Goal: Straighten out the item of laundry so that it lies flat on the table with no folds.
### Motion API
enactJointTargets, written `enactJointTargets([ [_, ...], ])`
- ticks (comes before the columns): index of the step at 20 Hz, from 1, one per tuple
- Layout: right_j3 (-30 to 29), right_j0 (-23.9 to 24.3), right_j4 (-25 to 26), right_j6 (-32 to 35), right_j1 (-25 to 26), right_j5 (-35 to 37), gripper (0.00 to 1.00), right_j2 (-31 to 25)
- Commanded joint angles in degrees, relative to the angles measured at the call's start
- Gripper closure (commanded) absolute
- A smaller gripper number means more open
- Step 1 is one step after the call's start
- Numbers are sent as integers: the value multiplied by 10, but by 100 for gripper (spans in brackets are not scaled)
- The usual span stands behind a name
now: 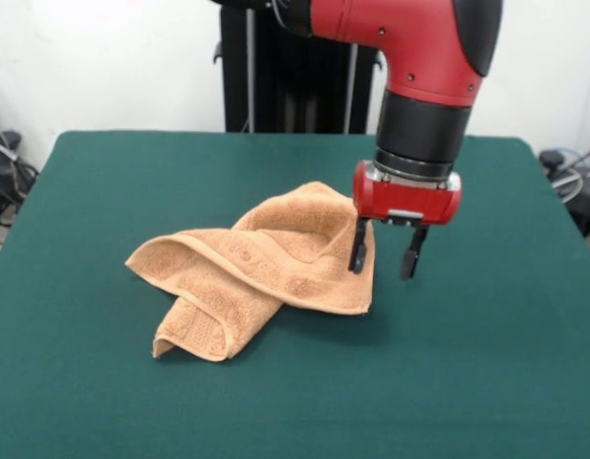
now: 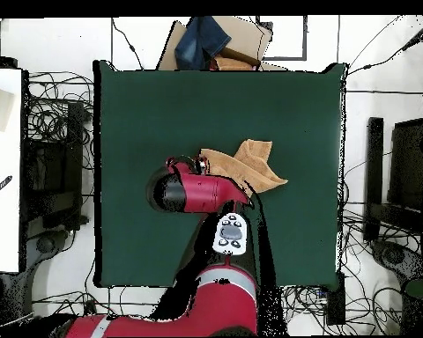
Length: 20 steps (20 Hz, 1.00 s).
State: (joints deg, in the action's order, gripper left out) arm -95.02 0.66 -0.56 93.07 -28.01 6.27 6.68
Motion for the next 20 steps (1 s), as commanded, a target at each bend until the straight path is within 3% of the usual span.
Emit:
enactJointTargets([
  [1, 3, 4, -27, 125, 28, -15, 0, 0],
  [13, 10, -6, -23, 126, 37, -45, 0, 18],
  [20, 6, 8, -22, 123, 45, -61, 0, -5],
])
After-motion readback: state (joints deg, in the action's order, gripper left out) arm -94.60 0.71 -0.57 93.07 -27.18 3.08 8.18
